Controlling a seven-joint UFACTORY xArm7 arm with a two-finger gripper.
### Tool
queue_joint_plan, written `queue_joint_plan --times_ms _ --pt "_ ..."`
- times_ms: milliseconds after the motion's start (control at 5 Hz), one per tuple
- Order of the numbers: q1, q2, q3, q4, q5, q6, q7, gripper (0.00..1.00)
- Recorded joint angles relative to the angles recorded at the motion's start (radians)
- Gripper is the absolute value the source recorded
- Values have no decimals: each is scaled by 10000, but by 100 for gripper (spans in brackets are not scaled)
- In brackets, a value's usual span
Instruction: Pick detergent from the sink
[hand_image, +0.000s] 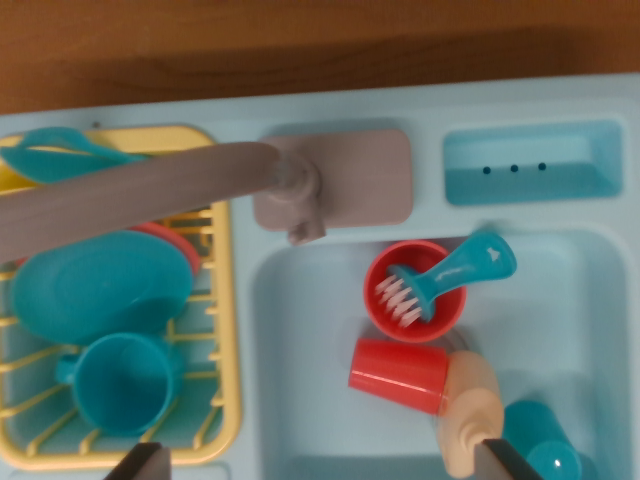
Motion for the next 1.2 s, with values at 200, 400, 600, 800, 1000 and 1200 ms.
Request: queue_joint_plan --times_ms 200,400,600,800,1000,1200 --pt "0 0 0 0 0 0 0 0" --pt "-68 104 -66 -404 52 -430 -24 0" --pt "-68 104 -66 -404 52 -430 -24 0" --pt "-141 216 -137 -842 108 -896 -51 0" --pt "-141 216 -137 -842 108 -896 -51 0" --pt "-216 330 -209 -1288 165 -1369 -77 0"
